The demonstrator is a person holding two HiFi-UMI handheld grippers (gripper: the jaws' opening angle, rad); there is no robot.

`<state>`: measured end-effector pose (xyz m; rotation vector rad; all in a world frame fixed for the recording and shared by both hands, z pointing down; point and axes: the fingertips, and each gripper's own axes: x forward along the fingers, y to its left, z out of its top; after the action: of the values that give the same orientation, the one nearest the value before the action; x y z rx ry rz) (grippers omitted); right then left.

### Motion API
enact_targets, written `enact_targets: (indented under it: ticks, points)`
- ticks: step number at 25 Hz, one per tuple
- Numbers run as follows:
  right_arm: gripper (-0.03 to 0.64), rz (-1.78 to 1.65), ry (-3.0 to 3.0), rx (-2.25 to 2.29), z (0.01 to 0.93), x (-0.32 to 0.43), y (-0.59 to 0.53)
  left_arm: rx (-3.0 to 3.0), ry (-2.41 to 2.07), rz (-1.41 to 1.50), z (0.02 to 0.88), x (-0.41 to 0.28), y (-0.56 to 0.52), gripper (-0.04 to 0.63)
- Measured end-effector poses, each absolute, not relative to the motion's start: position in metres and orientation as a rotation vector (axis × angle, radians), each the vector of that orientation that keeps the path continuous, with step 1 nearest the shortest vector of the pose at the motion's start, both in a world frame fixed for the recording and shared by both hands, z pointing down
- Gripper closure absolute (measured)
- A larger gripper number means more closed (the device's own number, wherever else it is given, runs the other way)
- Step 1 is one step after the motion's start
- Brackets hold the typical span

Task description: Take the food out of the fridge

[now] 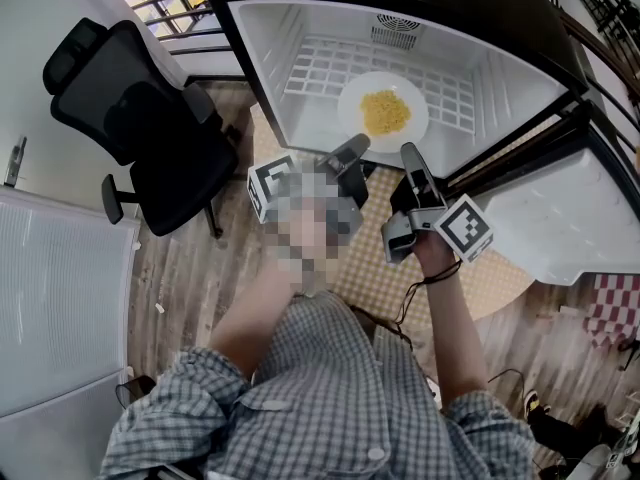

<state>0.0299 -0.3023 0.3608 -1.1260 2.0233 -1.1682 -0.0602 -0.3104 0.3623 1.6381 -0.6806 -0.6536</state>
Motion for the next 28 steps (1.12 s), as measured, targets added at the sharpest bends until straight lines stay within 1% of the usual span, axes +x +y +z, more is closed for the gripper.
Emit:
enact_targets:
  ticks: [3,5,15,28]
  points:
    - [0.569,-1.183,1.993,-1.093,0.359,0.029,-0.298,1.659,-0.647,-0.662,0.361,-0.057,-0.305,0.575]
    - [0.574,-1.192,1.972,-1.075,0.359,0.029,-0.294,1.662,-0.621,-0.677,0.359,-0.055,-0.301,0.575]
    - [0.581,-1.203,1.938,-1.033,0.364,0.038,-0.256,1.693,-0.543,-0.666,0.359,-0.044,-0.266,0.575]
    - [0.581,-1.329,1.897,-1.103,0.419,0.05,-0.21,1.653,-0.513,-0.547,0.411,-0.029,-0.224,0.575]
